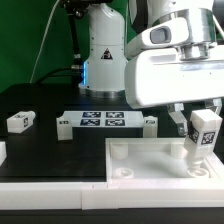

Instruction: Assemble one leg

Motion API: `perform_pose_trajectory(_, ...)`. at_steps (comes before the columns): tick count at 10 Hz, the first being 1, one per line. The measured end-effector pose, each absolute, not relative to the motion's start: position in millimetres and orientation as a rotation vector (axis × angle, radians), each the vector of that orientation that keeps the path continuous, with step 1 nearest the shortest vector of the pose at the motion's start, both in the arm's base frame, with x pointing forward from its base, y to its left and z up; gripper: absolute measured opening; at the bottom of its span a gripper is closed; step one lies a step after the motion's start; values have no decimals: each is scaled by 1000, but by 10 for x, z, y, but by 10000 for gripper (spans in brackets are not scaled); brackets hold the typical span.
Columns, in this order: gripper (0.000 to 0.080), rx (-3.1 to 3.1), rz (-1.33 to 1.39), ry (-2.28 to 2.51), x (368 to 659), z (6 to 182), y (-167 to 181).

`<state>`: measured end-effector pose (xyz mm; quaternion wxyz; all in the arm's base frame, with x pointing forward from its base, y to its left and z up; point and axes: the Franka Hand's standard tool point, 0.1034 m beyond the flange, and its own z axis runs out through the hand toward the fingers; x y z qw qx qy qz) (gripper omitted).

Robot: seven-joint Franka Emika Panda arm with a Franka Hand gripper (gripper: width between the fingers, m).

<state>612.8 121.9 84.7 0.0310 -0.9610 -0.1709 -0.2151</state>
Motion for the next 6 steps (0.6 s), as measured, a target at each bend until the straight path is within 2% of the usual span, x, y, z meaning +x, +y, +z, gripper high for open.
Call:
perform_pose_trajectory(1,290,-2949,-728,-528,6152,836,1211)
perform_pose_trajectory(6,291,-2952,-722,-526,6144,758,1191)
